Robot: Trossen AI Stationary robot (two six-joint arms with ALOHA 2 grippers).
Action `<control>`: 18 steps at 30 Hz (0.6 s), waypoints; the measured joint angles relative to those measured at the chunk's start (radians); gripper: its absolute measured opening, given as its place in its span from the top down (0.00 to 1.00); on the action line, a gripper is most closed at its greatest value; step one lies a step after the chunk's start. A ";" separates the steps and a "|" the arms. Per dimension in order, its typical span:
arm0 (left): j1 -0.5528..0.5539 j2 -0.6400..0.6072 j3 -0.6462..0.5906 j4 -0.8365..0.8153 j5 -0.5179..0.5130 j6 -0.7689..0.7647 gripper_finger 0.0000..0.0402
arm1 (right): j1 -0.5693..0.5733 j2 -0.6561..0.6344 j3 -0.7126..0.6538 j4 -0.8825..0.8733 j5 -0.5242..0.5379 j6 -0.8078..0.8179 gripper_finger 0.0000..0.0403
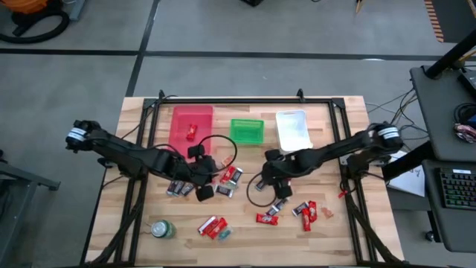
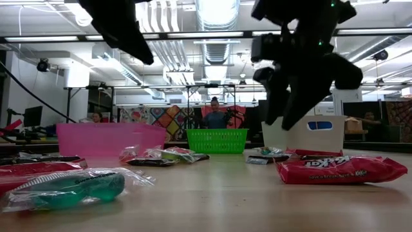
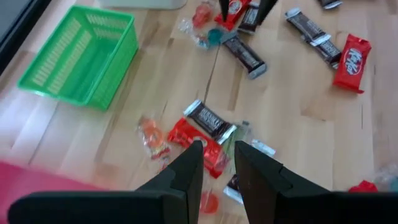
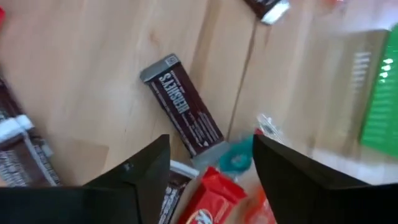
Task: Sort candy
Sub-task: Put the brown chocolate bar into the white bin
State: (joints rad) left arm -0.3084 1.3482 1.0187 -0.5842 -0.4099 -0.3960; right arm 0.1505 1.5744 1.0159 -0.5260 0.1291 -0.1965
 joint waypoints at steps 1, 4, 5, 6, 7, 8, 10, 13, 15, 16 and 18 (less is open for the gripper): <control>-0.001 -0.004 0.000 -0.016 0.000 -0.007 0.81 | 0.000 0.022 0.009 0.000 0.003 -0.008 0.43; -0.001 -0.013 0.000 -0.019 0.000 -0.010 0.81 | -0.003 0.080 0.033 0.002 0.006 -0.032 0.43; -0.001 -0.015 0.000 -0.019 0.000 -0.010 0.81 | -0.005 0.097 0.040 0.003 0.007 -0.037 0.44; -0.001 -0.016 0.000 -0.018 0.000 -0.010 0.81 | -0.007 0.113 0.047 0.005 0.009 -0.041 0.44; -0.001 -0.016 0.000 -0.018 0.000 -0.010 0.81 | -0.008 0.129 0.052 0.005 0.011 -0.043 0.45; -0.001 -0.016 0.000 -0.018 0.000 -0.010 0.81 | -0.010 0.143 0.058 0.006 0.011 -0.051 0.46; -0.001 -0.016 0.000 -0.018 0.000 -0.009 0.81 | -0.012 0.166 0.064 0.009 0.011 -0.059 0.47; -0.001 -0.015 -0.001 -0.014 0.000 -0.009 0.81 | -0.013 0.194 0.073 0.011 0.003 -0.079 0.50; -0.001 -0.016 -0.002 -0.011 0.000 -0.009 0.81 | -0.013 0.209 0.079 0.013 0.002 -0.086 0.52; -0.001 -0.015 -0.002 -0.005 0.000 -0.009 0.81 | -0.013 0.214 0.080 0.013 0.003 -0.087 0.54; -0.001 -0.015 -0.002 0.018 -0.001 -0.006 0.81 | -0.013 0.224 0.081 0.015 0.000 -0.086 0.57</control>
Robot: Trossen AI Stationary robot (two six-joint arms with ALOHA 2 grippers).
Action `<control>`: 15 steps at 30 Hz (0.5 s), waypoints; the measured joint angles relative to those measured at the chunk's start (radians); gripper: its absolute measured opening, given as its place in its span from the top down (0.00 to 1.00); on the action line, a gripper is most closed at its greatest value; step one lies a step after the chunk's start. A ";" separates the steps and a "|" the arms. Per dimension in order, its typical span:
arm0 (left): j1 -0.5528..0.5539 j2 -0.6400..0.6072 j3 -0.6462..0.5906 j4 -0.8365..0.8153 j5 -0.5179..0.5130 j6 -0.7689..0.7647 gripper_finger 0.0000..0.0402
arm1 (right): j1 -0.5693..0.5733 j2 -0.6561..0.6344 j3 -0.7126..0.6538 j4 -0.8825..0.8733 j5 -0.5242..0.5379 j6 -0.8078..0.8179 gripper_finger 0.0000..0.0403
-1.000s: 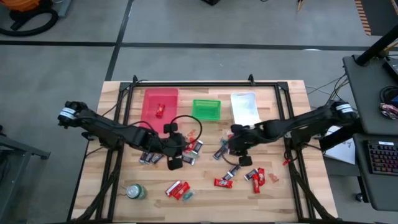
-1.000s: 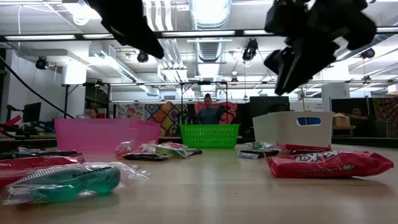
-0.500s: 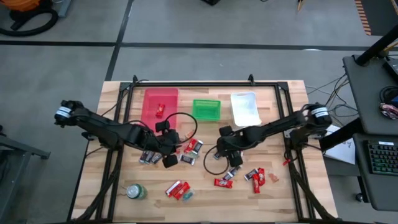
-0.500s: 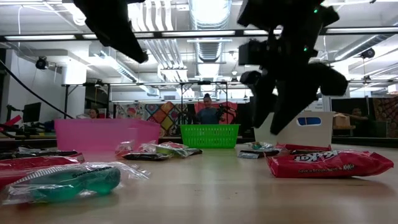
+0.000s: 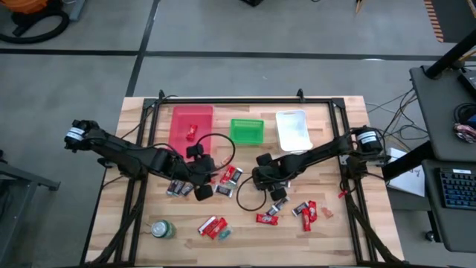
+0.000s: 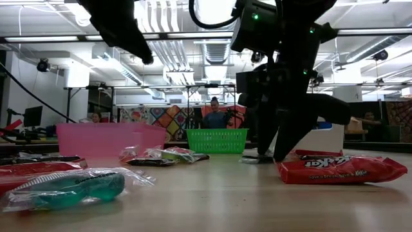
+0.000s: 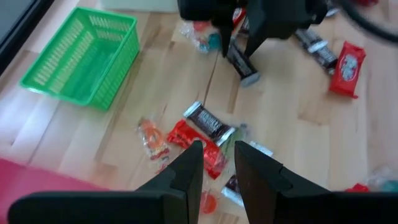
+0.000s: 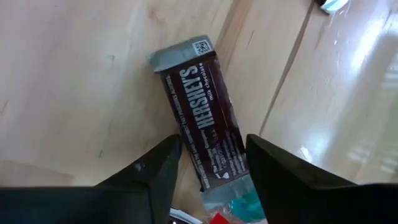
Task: Sort candy
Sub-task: Put the brown chocolate bar into the white bin
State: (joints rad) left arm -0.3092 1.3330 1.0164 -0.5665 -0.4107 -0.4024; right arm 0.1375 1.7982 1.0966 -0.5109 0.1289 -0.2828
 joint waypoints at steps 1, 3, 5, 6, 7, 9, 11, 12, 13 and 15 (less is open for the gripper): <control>0.000 0.000 0.000 0.005 0.000 0.001 0.81 | 0.000 0.003 0.000 0.000 -0.003 0.001 0.60; 0.000 0.000 0.000 0.008 0.000 0.001 0.81 | 0.000 0.004 -0.001 0.003 -0.010 0.001 0.66; 0.000 0.000 -0.004 0.009 0.000 0.001 0.81 | 0.000 0.005 -0.002 0.007 -0.024 0.000 0.73; 0.000 0.001 -0.005 0.010 0.000 0.001 0.81 | 0.000 0.005 -0.002 0.008 -0.029 0.000 0.77; 0.000 0.001 -0.006 0.011 0.000 0.000 0.81 | 0.000 0.005 -0.002 0.011 -0.031 -0.001 0.80; 0.000 0.001 -0.010 0.023 -0.001 0.000 0.81 | 0.000 0.006 -0.002 0.020 -0.027 0.000 0.88; 0.000 0.001 -0.011 0.028 -0.001 0.000 0.81 | -0.001 0.007 -0.002 0.031 -0.025 0.000 0.95; 0.000 0.001 -0.011 0.028 -0.001 0.000 0.81 | -0.001 0.007 -0.002 0.035 -0.024 0.000 0.96; 0.000 0.001 -0.011 0.030 -0.001 0.000 0.81 | -0.001 0.005 -0.002 0.036 -0.024 0.002 0.97; 0.000 0.001 -0.011 0.033 -0.001 0.000 0.81 | -0.001 0.001 -0.001 0.035 -0.025 0.007 0.97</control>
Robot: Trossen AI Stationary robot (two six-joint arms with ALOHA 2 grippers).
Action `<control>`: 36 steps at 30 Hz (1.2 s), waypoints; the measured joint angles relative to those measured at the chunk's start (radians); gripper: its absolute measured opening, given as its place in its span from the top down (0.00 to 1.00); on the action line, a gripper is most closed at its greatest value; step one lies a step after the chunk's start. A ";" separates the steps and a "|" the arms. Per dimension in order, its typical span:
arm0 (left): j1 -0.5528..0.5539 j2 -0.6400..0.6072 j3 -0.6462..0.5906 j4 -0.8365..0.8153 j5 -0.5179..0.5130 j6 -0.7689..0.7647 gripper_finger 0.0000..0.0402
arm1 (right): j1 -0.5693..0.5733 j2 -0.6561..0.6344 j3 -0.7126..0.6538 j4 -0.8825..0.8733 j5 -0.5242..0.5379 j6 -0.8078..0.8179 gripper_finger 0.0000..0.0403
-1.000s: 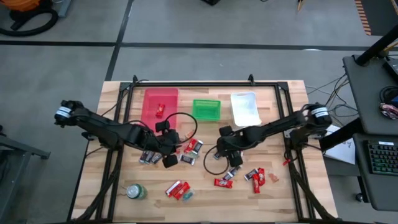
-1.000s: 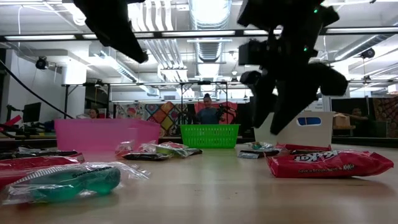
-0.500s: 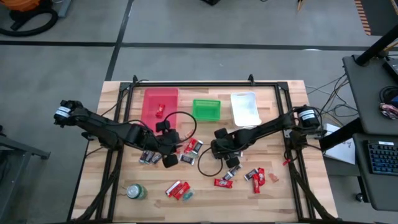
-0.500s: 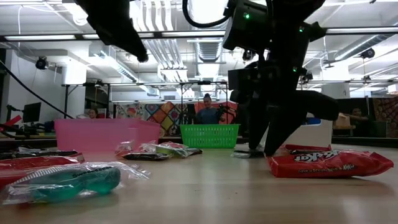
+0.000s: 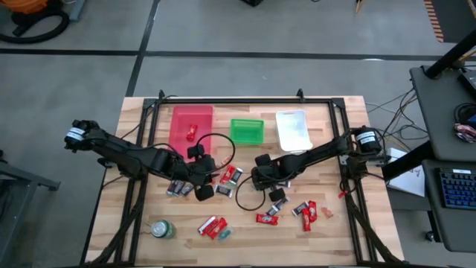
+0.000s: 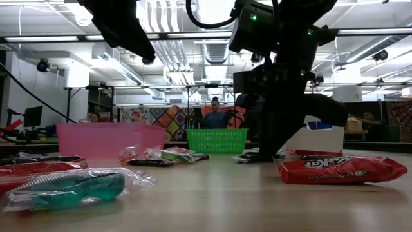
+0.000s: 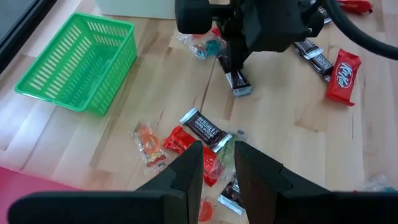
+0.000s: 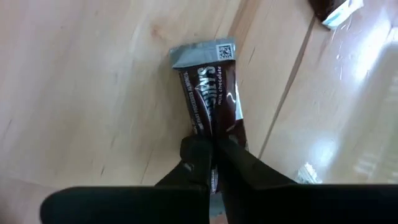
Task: Sort candy
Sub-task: Put the brown chocolate bar into the white bin
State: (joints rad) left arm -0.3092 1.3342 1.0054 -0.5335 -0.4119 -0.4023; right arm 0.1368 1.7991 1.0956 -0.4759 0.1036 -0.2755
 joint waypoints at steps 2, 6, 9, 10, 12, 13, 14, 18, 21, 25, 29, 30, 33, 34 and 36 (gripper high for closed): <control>0.000 0.000 0.000 -0.001 0.000 0.000 0.81 | 0.000 -0.010 0.002 -0.003 -0.004 0.008 0.98; 0.000 0.000 0.000 0.000 0.000 -0.001 0.81 | 0.000 -0.062 0.007 -0.010 -0.014 0.021 0.98; 0.000 0.000 0.000 0.003 0.000 -0.006 0.81 | 0.000 -0.130 0.009 -0.009 -0.014 0.031 0.98; 0.000 0.000 0.000 0.008 0.000 -0.008 0.81 | 0.000 -0.152 0.008 -0.013 -0.013 0.035 0.98; 0.000 0.000 0.000 0.015 0.000 -0.008 0.81 | 0.000 -0.202 0.006 -0.021 -0.012 0.043 0.98; 0.000 0.000 0.000 0.023 0.000 -0.008 0.81 | 0.000 -0.228 0.006 -0.024 -0.009 0.044 0.98; 0.000 0.000 0.000 0.031 0.000 -0.009 0.81 | 0.000 -0.257 0.006 -0.025 -0.004 0.045 0.98; 0.000 0.000 0.000 0.051 0.000 -0.009 0.81 | -0.019 -0.380 0.006 -0.107 0.098 0.048 0.98; 0.000 0.000 0.000 0.054 0.000 -0.009 0.81 | -0.071 -0.471 0.006 -0.200 0.182 0.073 0.98; 0.000 0.000 0.000 0.068 0.000 -0.008 0.81 | -0.185 -0.570 -0.010 -0.280 0.203 0.107 0.98; 0.000 0.000 0.000 0.074 0.000 -0.008 0.81 | -0.284 -0.624 -0.049 -0.275 0.076 0.078 0.98; 0.000 0.000 0.000 0.075 0.000 -0.007 0.81 | -0.298 -0.633 -0.062 -0.257 0.024 0.072 0.98; 0.000 0.000 -0.001 0.093 0.000 -0.003 0.81 | -0.310 -0.644 -0.103 -0.204 -0.030 0.096 0.98; 0.000 0.000 -0.004 0.102 0.000 -0.003 0.81 | -0.309 -0.645 -0.110 -0.211 -0.032 0.119 0.98; 0.000 0.001 -0.006 0.109 0.000 -0.003 0.81 | -0.300 -0.643 -0.118 -0.231 -0.030 0.202 0.98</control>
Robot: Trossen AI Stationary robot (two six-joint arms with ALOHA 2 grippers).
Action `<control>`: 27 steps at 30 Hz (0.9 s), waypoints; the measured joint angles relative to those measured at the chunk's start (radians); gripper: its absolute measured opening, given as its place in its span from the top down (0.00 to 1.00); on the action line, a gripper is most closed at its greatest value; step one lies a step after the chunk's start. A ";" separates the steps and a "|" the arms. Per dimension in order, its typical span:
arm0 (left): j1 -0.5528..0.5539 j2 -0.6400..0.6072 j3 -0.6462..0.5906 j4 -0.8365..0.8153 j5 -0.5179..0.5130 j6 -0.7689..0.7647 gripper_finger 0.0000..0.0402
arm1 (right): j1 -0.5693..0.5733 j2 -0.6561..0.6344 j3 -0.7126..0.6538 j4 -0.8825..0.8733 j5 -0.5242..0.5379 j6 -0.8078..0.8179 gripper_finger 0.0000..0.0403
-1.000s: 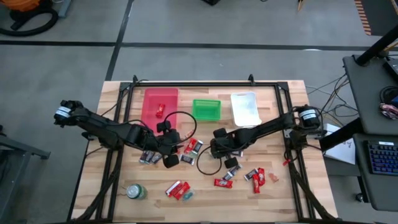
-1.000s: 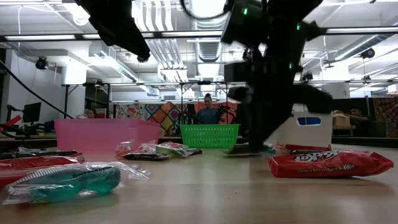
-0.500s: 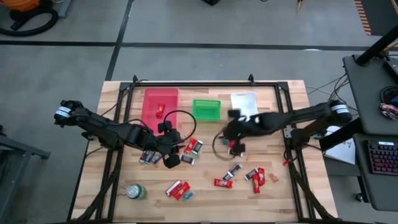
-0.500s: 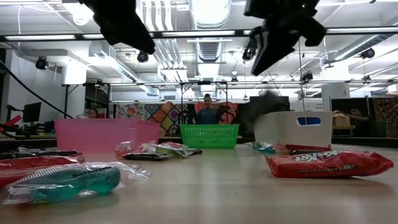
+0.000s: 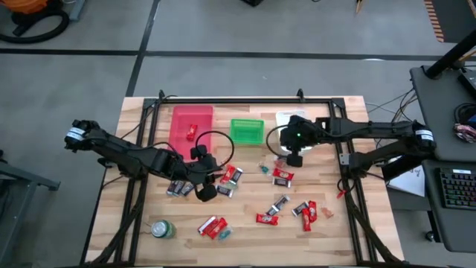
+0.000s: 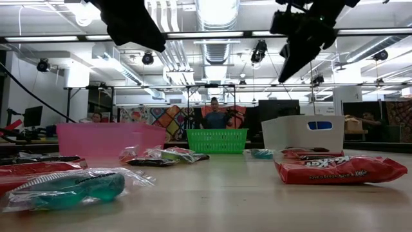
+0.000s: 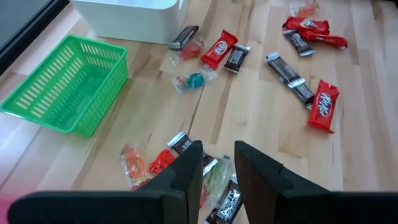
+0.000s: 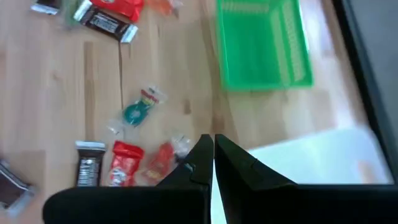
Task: Sort candy
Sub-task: Put the brown chocolate bar into the white bin
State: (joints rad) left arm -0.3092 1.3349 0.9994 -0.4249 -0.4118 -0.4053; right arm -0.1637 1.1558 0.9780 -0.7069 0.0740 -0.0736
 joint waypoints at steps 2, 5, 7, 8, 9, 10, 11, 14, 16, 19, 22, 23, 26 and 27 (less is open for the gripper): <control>0.000 0.000 0.000 0.006 0.000 0.000 0.81 | 0.016 0.005 -0.004 -0.046 -0.002 0.103 0.98; 0.000 0.000 0.000 0.009 0.000 0.003 0.81 | 0.055 0.014 -0.025 -0.110 -0.004 0.208 0.98; 0.000 0.000 0.000 0.011 0.000 0.003 0.81 | 0.087 0.015 -0.058 -0.128 -0.004 0.237 0.98; 0.000 0.000 0.000 0.011 0.000 0.003 0.81 | 0.104 0.015 -0.079 -0.129 -0.004 0.245 0.98; 0.000 0.000 0.000 0.011 0.000 0.003 0.81 | 0.122 0.015 -0.100 -0.126 -0.004 0.257 0.98; 0.000 0.000 -0.001 0.013 0.000 0.003 0.81 | 0.139 0.015 -0.122 -0.121 -0.004 0.270 0.98; 0.000 0.000 -0.001 0.015 0.000 0.003 0.81 | 0.156 0.015 -0.145 -0.116 -0.003 0.287 0.98; 0.000 0.000 -0.001 0.016 0.000 0.003 0.81 | 0.205 0.014 -0.222 -0.056 0.029 0.329 0.98; 0.000 0.000 -0.001 0.020 0.000 0.003 0.81 | 0.239 0.013 -0.275 0.010 0.081 0.359 0.98; 0.000 0.000 -0.001 0.023 0.000 0.004 0.81 | 0.284 0.013 -0.350 0.113 0.178 0.401 0.98; 0.000 0.000 -0.001 0.024 0.000 0.004 0.81 | 0.316 0.013 -0.413 0.202 0.263 0.450 0.98; 0.000 0.000 -0.001 0.024 0.000 0.004 0.81 | 0.324 0.013 -0.429 0.230 0.294 0.470 0.98; 0.000 0.000 -0.001 0.026 0.000 0.004 0.81 | 0.348 0.013 -0.473 0.299 0.387 0.528 0.98; 0.000 0.000 -0.001 0.026 0.000 0.004 0.81 | 0.355 0.013 -0.487 0.316 0.413 0.545 0.98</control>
State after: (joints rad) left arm -0.3092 1.3350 0.9981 -0.3992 -0.4118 -0.4015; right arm 0.1909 1.1687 0.4911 -0.3905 0.4870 0.4711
